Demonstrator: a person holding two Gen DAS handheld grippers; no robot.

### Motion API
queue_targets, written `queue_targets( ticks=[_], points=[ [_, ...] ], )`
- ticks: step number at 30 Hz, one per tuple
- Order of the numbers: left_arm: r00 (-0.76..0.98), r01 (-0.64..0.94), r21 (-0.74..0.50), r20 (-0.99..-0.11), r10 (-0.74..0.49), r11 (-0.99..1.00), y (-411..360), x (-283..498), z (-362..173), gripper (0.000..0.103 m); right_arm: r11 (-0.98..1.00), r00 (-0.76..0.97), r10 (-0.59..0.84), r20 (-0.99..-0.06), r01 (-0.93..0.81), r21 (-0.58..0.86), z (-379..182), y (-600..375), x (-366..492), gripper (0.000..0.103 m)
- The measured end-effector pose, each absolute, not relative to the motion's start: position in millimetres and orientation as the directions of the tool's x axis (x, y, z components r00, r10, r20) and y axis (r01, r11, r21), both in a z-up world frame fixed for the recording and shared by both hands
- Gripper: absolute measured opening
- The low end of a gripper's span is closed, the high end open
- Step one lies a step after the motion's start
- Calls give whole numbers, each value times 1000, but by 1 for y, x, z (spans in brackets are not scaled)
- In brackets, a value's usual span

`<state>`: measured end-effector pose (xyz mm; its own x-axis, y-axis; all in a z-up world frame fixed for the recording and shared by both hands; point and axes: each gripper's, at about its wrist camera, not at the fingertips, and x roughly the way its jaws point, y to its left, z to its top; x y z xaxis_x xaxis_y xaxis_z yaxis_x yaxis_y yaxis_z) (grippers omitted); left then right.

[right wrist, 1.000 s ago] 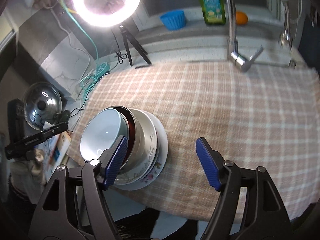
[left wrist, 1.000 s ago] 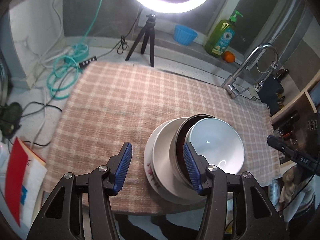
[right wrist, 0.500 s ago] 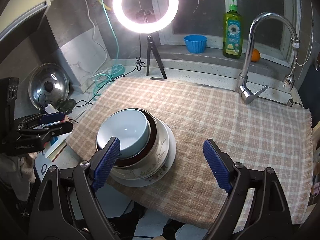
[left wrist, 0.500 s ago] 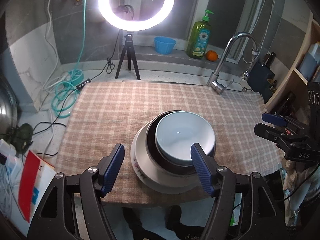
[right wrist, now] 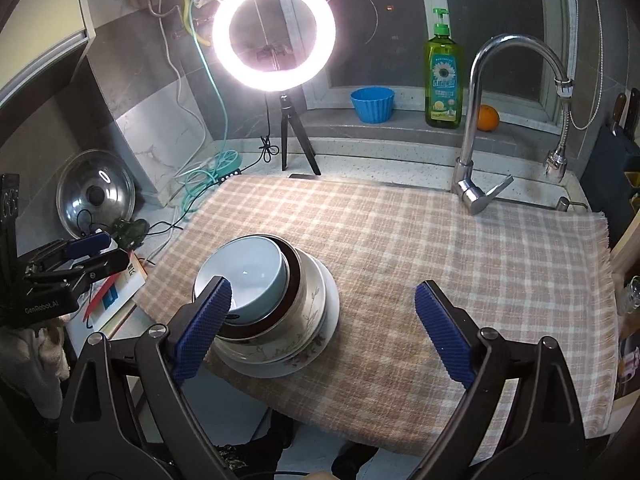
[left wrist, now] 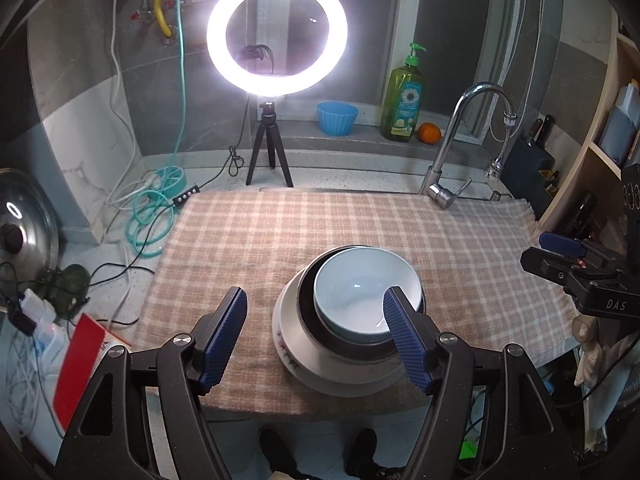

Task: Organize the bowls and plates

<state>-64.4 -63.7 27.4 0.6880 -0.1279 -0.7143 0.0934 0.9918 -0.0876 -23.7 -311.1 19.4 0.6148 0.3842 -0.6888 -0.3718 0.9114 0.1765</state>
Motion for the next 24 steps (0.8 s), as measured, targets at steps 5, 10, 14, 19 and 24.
queue_targets(
  ticks=[5, 10, 14, 19, 24],
  points=[
    [680, 85, -75, -724, -113, 994, -67, -64, 24, 71, 912, 618, 381, -687, -374, 170, 20, -310, -23, 95],
    [669, 74, -70, -736, -102, 995, -68, -63, 22, 71, 911, 612, 383, -692, -374, 174, 18, -311, -24, 95],
    [672, 69, -68, -735, -96, 995, -67, -64, 24, 71, 911, 610, 386, -692, -372, 180, 17, -311, -22, 95],
    [670, 69, -66, -736, -96, 995, -67, -63, 24, 71, 909, 609, 385, -693, -378, 173, 16, -311, -21, 95],
    [663, 74, -69, -742, -101, 995, -66, -63, 23, 71, 911, 610, 384, -693, -372, 177, 16, -311, -21, 95]
  ],
)
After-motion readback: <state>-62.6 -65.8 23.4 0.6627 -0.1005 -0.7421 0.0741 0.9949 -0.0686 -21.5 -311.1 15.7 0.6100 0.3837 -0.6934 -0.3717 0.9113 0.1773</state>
